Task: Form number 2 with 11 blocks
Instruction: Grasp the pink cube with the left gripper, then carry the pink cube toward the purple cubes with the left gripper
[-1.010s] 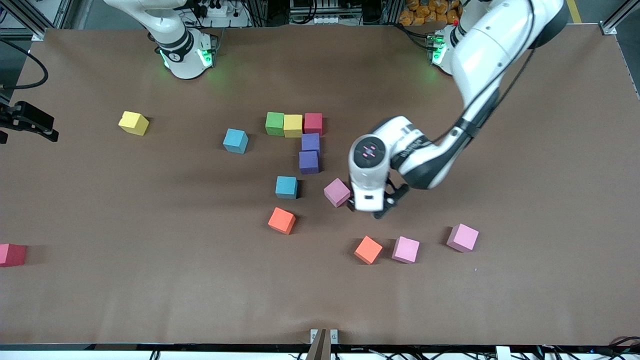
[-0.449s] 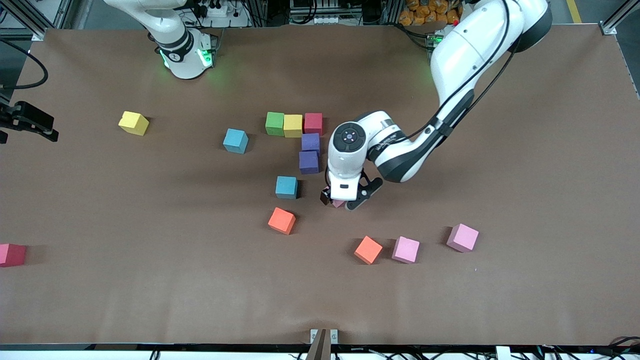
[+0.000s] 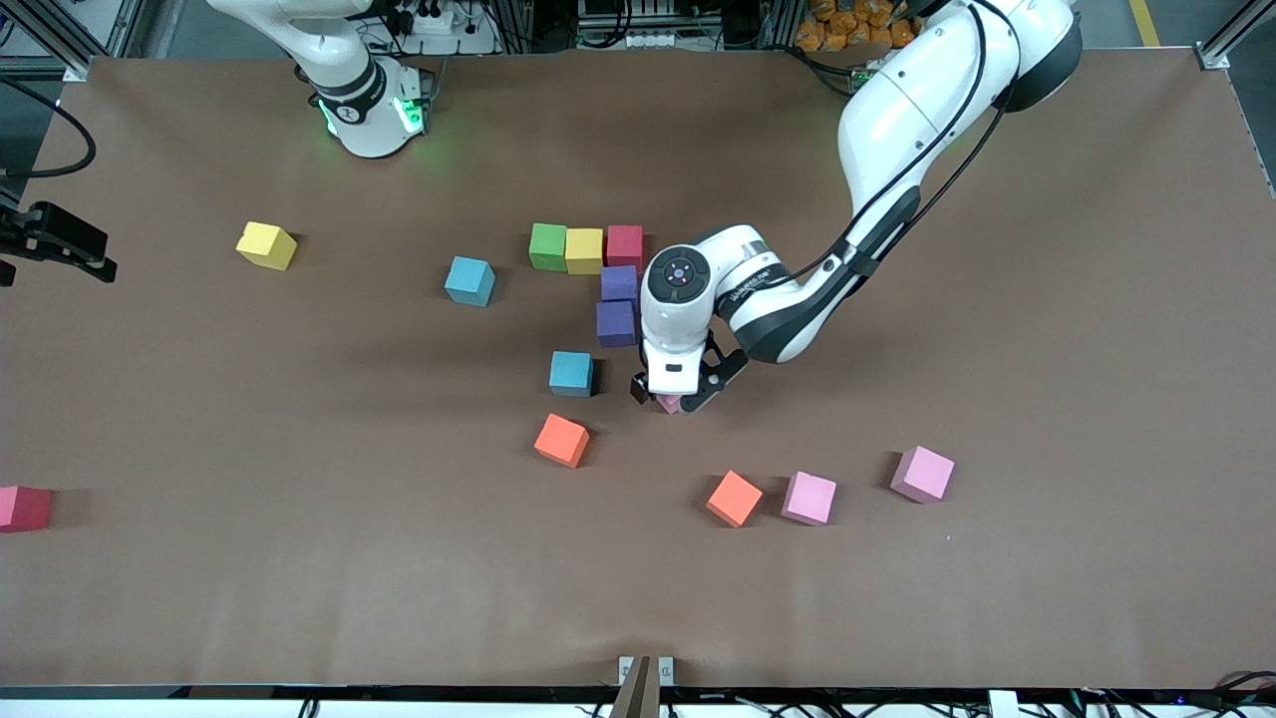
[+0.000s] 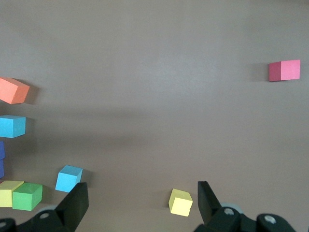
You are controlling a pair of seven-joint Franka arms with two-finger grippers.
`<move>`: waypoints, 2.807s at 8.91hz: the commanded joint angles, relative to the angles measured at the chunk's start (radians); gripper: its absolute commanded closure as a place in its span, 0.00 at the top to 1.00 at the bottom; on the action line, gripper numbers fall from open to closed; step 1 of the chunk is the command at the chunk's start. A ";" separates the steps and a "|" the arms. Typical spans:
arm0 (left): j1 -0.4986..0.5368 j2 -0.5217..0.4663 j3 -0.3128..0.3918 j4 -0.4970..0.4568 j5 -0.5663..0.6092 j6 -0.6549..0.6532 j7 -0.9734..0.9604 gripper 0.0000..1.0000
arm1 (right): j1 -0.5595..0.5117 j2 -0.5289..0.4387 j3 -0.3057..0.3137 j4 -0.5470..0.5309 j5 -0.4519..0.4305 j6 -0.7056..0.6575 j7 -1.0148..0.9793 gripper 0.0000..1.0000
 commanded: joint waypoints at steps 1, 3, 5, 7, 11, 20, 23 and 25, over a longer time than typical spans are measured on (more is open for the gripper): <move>-0.009 0.017 0.010 0.011 -0.019 0.027 -0.005 1.00 | -0.015 0.003 0.009 0.016 0.018 -0.016 0.008 1.00; -0.024 0.028 0.010 0.009 -0.012 0.029 -0.005 1.00 | -0.015 0.003 0.009 0.016 0.018 -0.016 0.006 1.00; -0.030 0.033 0.019 0.006 -0.017 0.029 -0.002 0.01 | -0.015 0.003 0.009 0.016 0.018 -0.016 0.006 1.00; -0.029 0.025 0.018 0.008 -0.022 0.027 -0.031 0.00 | -0.015 0.003 0.011 0.017 0.016 -0.016 0.006 1.00; -0.022 -0.026 0.015 0.009 -0.022 -0.051 -0.267 0.00 | -0.015 0.003 0.011 0.017 0.018 -0.016 0.006 1.00; -0.140 -0.078 -0.088 0.147 -0.112 -0.157 -0.655 0.00 | -0.014 0.003 0.011 0.017 0.018 -0.016 0.008 1.00; -0.191 -0.057 -0.080 0.147 -0.114 -0.001 -0.683 0.00 | -0.014 0.003 0.011 0.016 0.018 -0.014 0.008 1.00; -0.210 -0.053 -0.077 0.147 -0.112 0.044 -0.738 0.00 | -0.014 0.003 0.011 0.016 0.018 -0.016 0.008 1.00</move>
